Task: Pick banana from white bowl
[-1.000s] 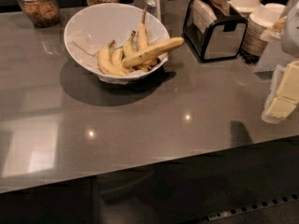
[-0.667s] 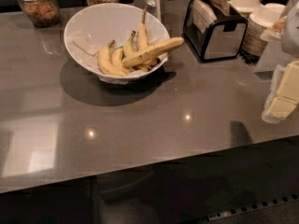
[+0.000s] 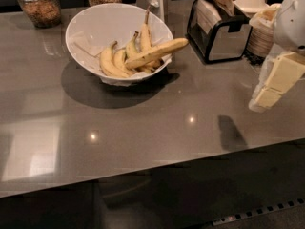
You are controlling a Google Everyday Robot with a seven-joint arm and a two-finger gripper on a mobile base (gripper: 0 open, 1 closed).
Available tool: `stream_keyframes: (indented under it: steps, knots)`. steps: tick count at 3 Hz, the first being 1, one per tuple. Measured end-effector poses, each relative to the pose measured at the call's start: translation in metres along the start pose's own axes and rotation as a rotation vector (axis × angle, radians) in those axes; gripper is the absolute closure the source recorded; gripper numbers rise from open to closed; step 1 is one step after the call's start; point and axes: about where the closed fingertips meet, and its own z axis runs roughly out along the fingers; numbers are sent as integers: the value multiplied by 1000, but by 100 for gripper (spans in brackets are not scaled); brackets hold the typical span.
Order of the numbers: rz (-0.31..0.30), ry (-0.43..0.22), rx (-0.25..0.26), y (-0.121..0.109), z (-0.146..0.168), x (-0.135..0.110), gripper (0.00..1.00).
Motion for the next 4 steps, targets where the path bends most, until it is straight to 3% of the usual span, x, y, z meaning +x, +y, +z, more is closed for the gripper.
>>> stream_keyframes:
  steps: [1,2,4]
  knots:
    - [-47,-102,33,-26,11,-24,0]
    - [-77,-197,30,-54,22,-48,0]
    - [-124,-352,-73,-99,48,-98,0]
